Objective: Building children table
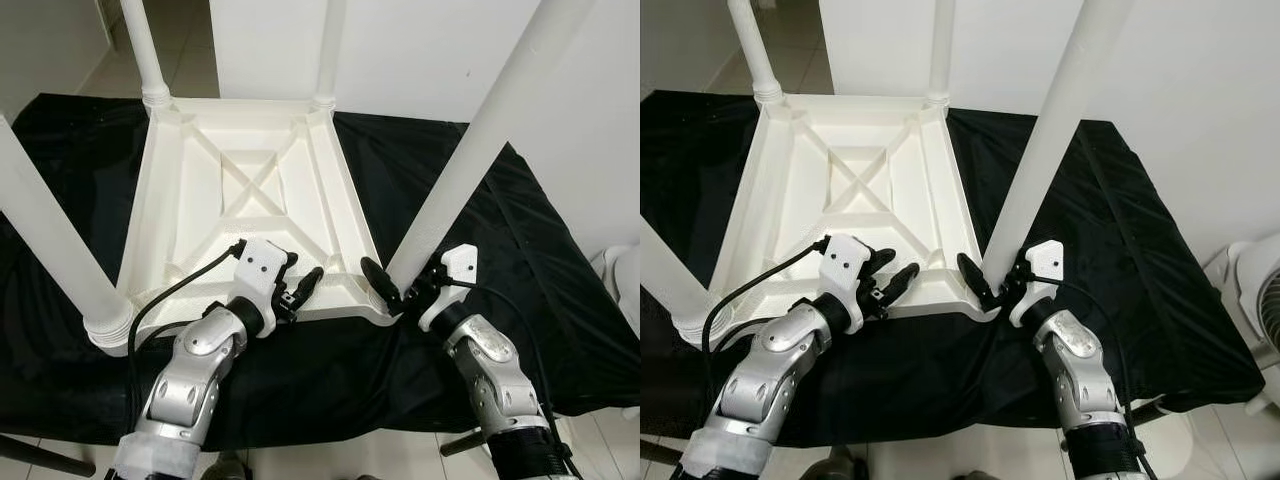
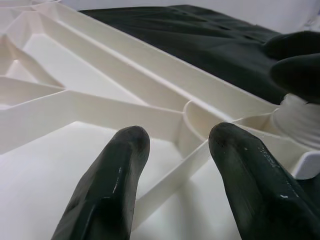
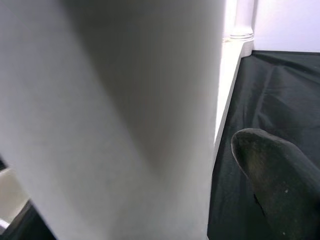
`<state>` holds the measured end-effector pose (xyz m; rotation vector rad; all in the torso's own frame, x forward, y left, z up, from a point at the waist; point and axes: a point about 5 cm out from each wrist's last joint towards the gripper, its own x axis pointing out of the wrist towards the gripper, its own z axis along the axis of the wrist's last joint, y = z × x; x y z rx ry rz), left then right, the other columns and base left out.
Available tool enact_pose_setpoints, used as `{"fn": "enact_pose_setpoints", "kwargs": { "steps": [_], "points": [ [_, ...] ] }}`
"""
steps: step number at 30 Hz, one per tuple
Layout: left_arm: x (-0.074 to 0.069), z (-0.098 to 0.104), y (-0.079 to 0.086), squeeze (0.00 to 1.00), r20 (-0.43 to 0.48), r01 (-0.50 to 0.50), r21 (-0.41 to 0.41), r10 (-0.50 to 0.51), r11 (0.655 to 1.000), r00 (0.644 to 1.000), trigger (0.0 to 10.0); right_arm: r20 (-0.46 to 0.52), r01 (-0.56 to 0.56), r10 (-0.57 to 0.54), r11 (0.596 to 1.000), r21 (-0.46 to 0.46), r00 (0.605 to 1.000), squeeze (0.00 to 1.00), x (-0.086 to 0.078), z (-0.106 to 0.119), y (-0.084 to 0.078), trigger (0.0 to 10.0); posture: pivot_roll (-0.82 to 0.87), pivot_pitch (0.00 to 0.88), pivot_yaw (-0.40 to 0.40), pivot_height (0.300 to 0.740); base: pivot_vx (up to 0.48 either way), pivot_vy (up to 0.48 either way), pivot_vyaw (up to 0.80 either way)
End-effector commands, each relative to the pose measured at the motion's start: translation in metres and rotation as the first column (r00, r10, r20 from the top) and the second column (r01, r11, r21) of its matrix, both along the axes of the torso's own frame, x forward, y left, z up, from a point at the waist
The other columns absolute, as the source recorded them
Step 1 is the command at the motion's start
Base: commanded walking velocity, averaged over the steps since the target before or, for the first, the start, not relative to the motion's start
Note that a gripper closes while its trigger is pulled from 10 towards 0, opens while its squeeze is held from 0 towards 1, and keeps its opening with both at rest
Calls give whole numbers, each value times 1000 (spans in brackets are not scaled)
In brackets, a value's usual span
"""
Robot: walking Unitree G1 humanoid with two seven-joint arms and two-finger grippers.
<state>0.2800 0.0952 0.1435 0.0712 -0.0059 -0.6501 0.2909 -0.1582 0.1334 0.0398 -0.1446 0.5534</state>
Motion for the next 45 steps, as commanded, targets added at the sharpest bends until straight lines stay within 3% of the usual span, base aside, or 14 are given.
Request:
{"fn": "enact_pose_setpoints", "kwargs": {
  "steps": [1,10,11,12,13,23,31,35,36,37,39,41,42,45],
  "points": [
    [-1,-3,-2,0,-15,27,3,-27,1000,1000,10000,-40,56,-58,998,-29,998,0,2,-7,-19,10000,89,35,-39,740,0,0,0],
    [-16,-4,-9,0,3,206,49,-207,977,978,10000,-31,9,-10,998,-56,999,0,7,0,-23,10000,99,10,-57,740,0,0,0],
    [-22,-4,-13,0,6,250,59,-251,967,968,10000,-38,-25,23,998,-62,999,0,8,1,-21,3333,104,1,-55,740,0,0,0],
    [-22,-4,-13,0,6,250,59,-251,967,968,10000,-38,-25,23,998,-62,999,0,8,1,-21,3333,104,1,-55,740,0,0,0],
    [-27,-6,-16,0,9,263,68,-264,963,965,10000,-57,-55,51,997,-62,997,0,9,-2,-19,0,105,0,-54,740,0,0,0],
    [-30,-6,-20,0,46,234,85,-238,969,970,10000,-100,-55,50,997,-47,994,0,10,-6,-14,0,108,0,-56,740,0,0,0],
    [-22,-5,-20,0,78,152,88,-159,984,984,10000,-138,202,-218,972,-122,966,0,13,-17,1,0,114,0,-68,740,0,0,0],
    [-21,-4,-21,0,86,145,87,-152,986,985,10000,-172,380,-396,917,-121,902,0,13,-19,6,0,115,0,-71,740,0,0,0],
    [-20,-3,-21,0,91,142,87,-150,986,984,10000,-188,466,-485,874,-139,854,0,13,-21,5,0,113,0,-69,740,0,0,0],
    [-20,-3,-21,0,91,142,87,-150,986,984,10000,-188,466,-485,874,-139,854,0,13,-21,5,0,113,0,-69,740,0,0,0],
    [-20,-2,-23,0,99,148,87,-157,985,983,10000,-247,618,-635,771,-152,732,0,10,-28,3,0,110,0,-65,740,0,0,0],
    [-20,-2,-23,0,99,148,87,-157,985,983,10000,-247,618,-635,771,-152,732,0,10,-28,3,0,110,0,-65,740,0,0,0],
    [-20,-2,-24,0,101,153,88,-162,984,982,10000,-269,663,-676,733,-153,686,0,8,-31,3,0,107,0,-64,740,0,0,0],
    [-19,-1,-26,0,105,159,86,-167,984,980,10000,-307,669,-678,728,-150,668,0,7,-36,7,0,102,0,-61,740,0,0,0]
  ]
}}
